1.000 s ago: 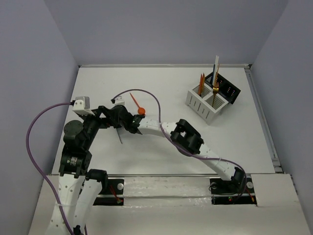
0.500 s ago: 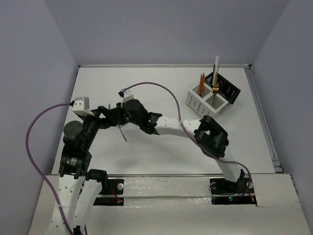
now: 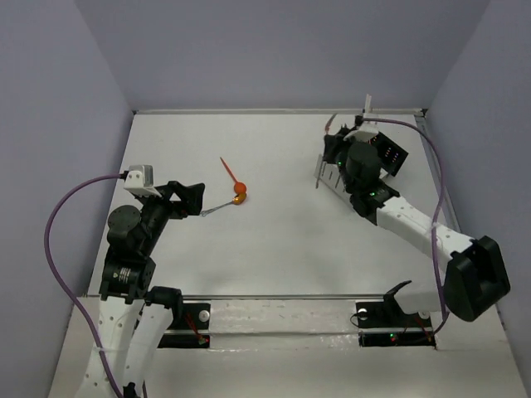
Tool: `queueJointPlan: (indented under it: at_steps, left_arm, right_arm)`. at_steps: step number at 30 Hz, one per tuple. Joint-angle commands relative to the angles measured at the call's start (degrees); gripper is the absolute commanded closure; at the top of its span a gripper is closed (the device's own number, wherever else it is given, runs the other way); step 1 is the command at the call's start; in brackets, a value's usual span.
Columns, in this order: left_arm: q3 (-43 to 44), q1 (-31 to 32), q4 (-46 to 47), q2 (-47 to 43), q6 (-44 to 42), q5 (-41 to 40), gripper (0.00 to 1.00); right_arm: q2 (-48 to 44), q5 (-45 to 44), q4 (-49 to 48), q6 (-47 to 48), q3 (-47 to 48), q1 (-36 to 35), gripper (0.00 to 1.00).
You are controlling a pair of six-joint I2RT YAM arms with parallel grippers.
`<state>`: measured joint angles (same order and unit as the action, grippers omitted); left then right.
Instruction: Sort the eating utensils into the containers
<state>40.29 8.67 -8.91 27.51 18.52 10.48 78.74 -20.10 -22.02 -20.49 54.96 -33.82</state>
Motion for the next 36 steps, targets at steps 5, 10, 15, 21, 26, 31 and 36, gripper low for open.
queueJointPlan:
  at_steps: [5, 10, 15, 21, 26, 31, 36]
  left_arm:
    - [1.8, 0.5, 3.0, 0.1, -0.5, 2.4, 0.01]
    - [1.8, 1.0, 3.0, 0.1, -0.5, 2.3, 0.01]
    - [1.7, 1.5, 3.1, 0.9, -0.7, 2.4, 0.01]
    - [1.7, 1.5, 3.2, 0.9, -0.7, 2.6, 0.01]
    - [1.7, 1.5, 3.4, 1.1, -0.6, 2.9, 0.01]
    - [1.7, 1.5, 3.4, 1.0, -0.7, 2.8, 0.01]
    - [1.7, 1.5, 3.4, 0.9, -0.5, 3.1, 0.01]
  right_arm:
    - [-6.0, -10.3, -4.0, 12.7, -2.0, 15.3, 0.93]
    - [-2.5, -15.8, -13.6, 17.1, -3.9, 18.6, 0.93]
    - [2.4, -20.3, -20.4, 19.7, -4.9, 19.3, 0.93]
    - [6.6, -23.3, -28.5, 24.4, -7.4, 19.3, 0.93]
    - [9.9, -23.8, -33.5, 26.2, -7.7, 19.3, 0.93]
    - [10.7, -22.9, -32.6, 25.2, -7.8, 19.3, 0.93]
    - [7.1, -20.7, -28.9, 16.6, -10.7, 19.3, 0.81]
